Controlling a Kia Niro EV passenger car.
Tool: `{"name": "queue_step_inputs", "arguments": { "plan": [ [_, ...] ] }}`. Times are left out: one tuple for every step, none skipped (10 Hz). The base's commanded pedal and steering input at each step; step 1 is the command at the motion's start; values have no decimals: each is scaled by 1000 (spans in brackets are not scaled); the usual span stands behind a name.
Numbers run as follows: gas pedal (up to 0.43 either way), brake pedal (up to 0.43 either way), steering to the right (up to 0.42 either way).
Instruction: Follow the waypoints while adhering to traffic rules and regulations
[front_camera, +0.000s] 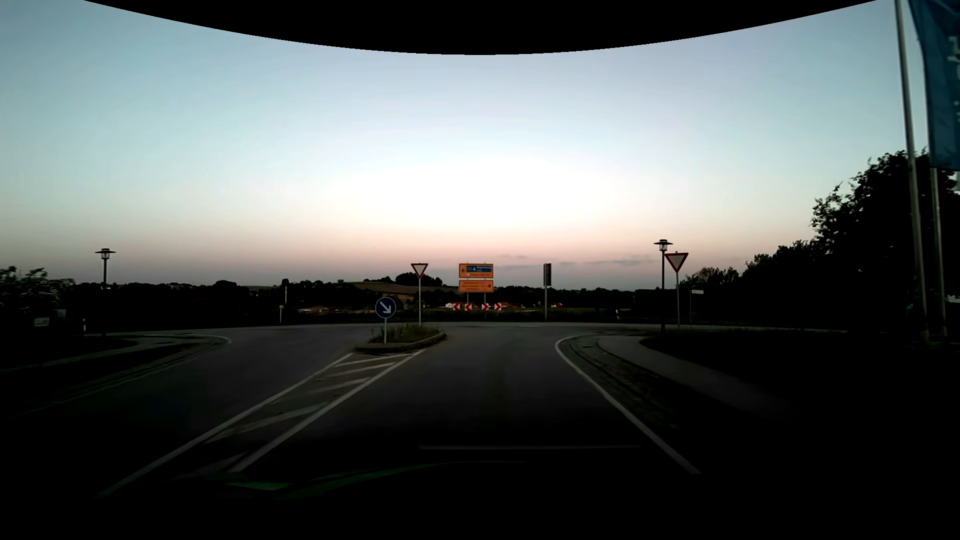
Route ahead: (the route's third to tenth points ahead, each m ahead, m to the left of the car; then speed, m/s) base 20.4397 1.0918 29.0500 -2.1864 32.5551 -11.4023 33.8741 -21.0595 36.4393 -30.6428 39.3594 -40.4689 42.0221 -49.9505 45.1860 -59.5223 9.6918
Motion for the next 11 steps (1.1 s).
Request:
{"name": "queue_step_inputs", "arguments": {
  "plan": [
    [0,287,12],
    [0,287,13],
    [0,287,13],
    [0,293,14],
    [0,299,16],
    [0,305,21],
    [0,311,27],
    [0,311,36],
    [0,311,43],
    [0,311,48],
    [0,311,55]
  ]
}}
